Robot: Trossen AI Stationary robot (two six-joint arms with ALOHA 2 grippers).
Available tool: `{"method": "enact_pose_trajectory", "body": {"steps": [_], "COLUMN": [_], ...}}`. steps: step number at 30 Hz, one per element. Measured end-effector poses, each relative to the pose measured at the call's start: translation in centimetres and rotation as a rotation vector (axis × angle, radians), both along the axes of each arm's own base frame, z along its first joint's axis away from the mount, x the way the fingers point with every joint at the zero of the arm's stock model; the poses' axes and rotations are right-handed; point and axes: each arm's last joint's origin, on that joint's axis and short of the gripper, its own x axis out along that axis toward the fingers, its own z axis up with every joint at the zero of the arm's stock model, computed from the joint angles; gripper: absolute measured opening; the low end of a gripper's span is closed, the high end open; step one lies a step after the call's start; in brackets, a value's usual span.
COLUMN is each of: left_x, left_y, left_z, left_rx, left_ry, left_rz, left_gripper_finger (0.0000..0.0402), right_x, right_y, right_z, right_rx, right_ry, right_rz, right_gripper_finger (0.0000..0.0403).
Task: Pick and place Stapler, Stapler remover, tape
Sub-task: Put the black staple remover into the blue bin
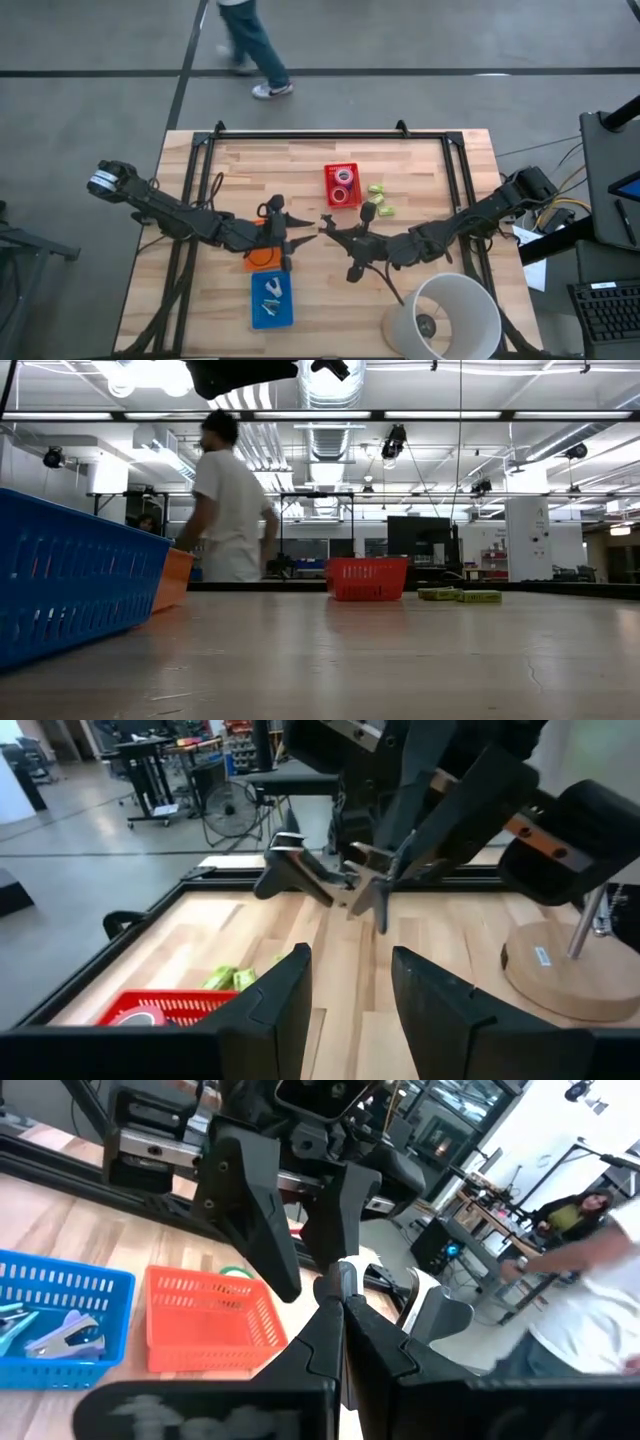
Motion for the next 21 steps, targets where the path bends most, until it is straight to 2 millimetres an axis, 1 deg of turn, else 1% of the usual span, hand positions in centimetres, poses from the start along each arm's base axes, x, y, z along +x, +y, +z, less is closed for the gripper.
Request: {"method": "enact_pose_trajectory", "body": {"steps": [7, 14, 21], "left_x": [0.08, 0.64, 0.77], "left_y": [-0.06, 0.11, 0.09], "left_z": [0.20, -0.22, -0.11], "left_rx": [-0.031, -0.033, -0.042], "left_ry": [-0.025, -0.026, -0.047], "left_rz": [-0.026, -0.026, -0.029], "left_gripper_finger": [0.0140, 0.0140, 0.0139], "right_x": [0.01, 0.04, 0.07], "right_y": [-0.01, -0.07, -0.15], "right_z": [0.01, 0.06, 0.06], "right_rx": [0.003, 0.020, 0.022], "right_ry": [-0.002, -0.012, -0.012], "right_rz": [-0.001, -0.005, -0.008], "right_gripper_finger": [0.0008, 0.0008, 0.0008]}}
